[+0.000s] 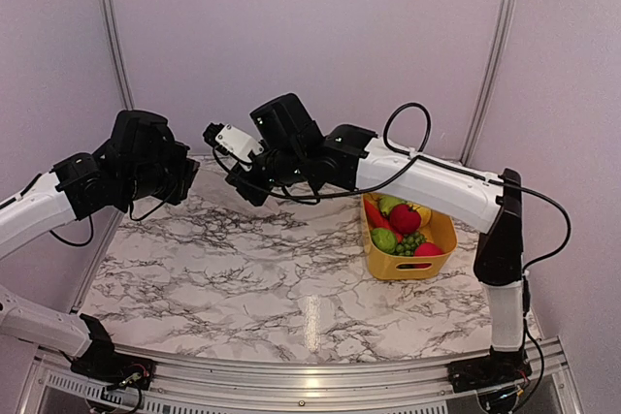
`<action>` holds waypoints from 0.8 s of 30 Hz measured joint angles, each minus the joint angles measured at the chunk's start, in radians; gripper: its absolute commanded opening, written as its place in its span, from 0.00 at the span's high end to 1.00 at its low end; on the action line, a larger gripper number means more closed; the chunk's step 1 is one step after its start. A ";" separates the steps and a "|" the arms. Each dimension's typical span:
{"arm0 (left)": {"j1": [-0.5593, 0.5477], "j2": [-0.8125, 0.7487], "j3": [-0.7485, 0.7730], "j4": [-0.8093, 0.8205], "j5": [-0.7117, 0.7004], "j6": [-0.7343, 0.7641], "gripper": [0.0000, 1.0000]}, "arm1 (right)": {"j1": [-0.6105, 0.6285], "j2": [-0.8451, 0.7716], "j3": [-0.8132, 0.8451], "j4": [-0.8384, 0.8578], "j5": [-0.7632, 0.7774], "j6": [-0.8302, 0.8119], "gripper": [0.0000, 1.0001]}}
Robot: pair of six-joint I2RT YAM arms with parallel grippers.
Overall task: Place the food in the zip-top bag and seal the zipper
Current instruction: Pass from the left arm to the right
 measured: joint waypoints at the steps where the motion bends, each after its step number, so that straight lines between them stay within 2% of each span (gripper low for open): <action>1: 0.000 0.000 0.000 0.004 0.001 0.004 0.91 | 0.000 0.005 0.000 0.001 0.002 0.000 1.00; 4: 0.000 0.000 0.000 0.010 0.003 0.022 0.61 | 0.000 0.017 0.000 0.001 0.007 0.001 1.00; 7: 0.000 0.000 0.001 0.017 0.002 0.061 0.48 | -0.001 0.026 0.002 0.002 0.018 0.003 1.00; 13: -0.006 -0.051 -0.009 0.034 -0.023 0.220 0.45 | -0.037 0.026 0.016 0.005 -0.047 0.063 1.00; 17: -0.016 -0.171 -0.081 0.096 -0.026 0.351 0.57 | -0.105 0.018 0.016 0.008 -0.151 0.136 1.00; 20: -0.017 -0.206 -0.136 0.152 -0.010 0.417 0.59 | -0.156 0.010 0.016 0.009 -0.266 0.185 1.00; 24: -0.019 -0.147 -0.167 0.223 0.033 0.465 0.48 | -0.188 0.003 0.013 0.013 -0.389 0.221 1.00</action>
